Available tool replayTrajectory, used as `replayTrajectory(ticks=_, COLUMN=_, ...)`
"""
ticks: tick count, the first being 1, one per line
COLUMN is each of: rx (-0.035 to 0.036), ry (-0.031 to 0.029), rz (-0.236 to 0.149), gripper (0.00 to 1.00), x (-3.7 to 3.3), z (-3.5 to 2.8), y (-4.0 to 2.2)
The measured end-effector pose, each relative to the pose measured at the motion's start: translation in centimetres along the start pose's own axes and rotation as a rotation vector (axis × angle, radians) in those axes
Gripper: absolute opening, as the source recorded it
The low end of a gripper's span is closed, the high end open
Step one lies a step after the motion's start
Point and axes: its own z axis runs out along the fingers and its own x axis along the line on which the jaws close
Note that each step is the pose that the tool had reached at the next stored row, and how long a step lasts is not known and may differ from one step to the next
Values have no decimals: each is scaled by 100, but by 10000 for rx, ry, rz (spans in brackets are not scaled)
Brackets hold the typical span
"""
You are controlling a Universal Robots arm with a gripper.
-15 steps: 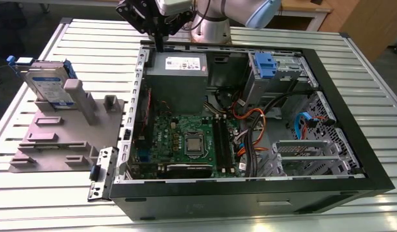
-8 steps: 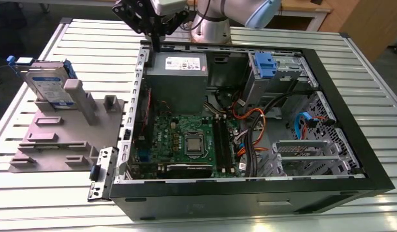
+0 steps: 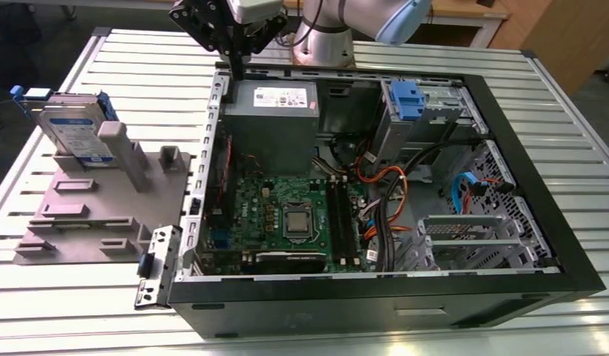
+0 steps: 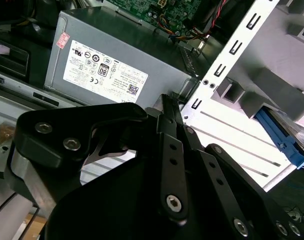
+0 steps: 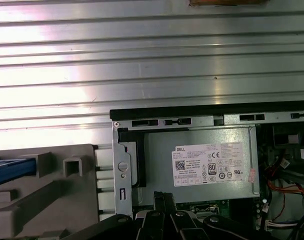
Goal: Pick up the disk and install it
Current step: 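Reach for the disk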
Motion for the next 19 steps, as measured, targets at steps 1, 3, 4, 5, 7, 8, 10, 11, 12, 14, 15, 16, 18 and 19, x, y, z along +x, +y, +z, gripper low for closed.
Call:
replayTrajectory(ticks=1, rx=0, ry=0, rz=0, gripper=11, x=0, z=0, y=0)
replayTrajectory(ticks=3, rx=0, ry=0, rz=0, gripper=11, x=1, z=0, y=0)
replayTrajectory(ticks=4, rx=0, ry=0, rz=0, gripper=11, x=1, z=0, y=0)
replayTrajectory(ticks=5, rx=0, ry=0, rz=0, gripper=11, x=1, z=0, y=0)
replayTrajectory(ticks=7, rx=-1, ry=0, rz=2, gripper=11, x=8, z=0, y=-1)
replayTrajectory(ticks=8, rx=-1, ry=-1, rz=2, gripper=11, x=14, z=0, y=-1)
replayTrajectory(ticks=10, rx=0, ry=0, rz=0, gripper=11, x=31, z=0, y=-2)
replayTrajectory(ticks=11, rx=0, ry=0, rz=1, gripper=11, x=41, z=0, y=-3)
replayTrajectory(ticks=12, rx=0, ry=0, rz=0, gripper=11, x=50, z=0, y=-4)
replayTrajectory(ticks=14, rx=0, ry=0, rz=0, gripper=11, x=70, z=0, y=-6)
replayTrajectory(ticks=15, rx=0, ry=0, rz=0, gripper=11, x=81, z=0, y=-7)
replayTrajectory(ticks=16, rx=0, ry=0, rz=0, gripper=11, x=92, z=0, y=-7)
replayTrajectory(ticks=18, rx=0, ry=0, rz=0, gripper=11, x=115, z=0, y=-9)
replayTrajectory(ticks=19, rx=-1, ry=-1, rz=0, gripper=11, x=125, z=0, y=-10)
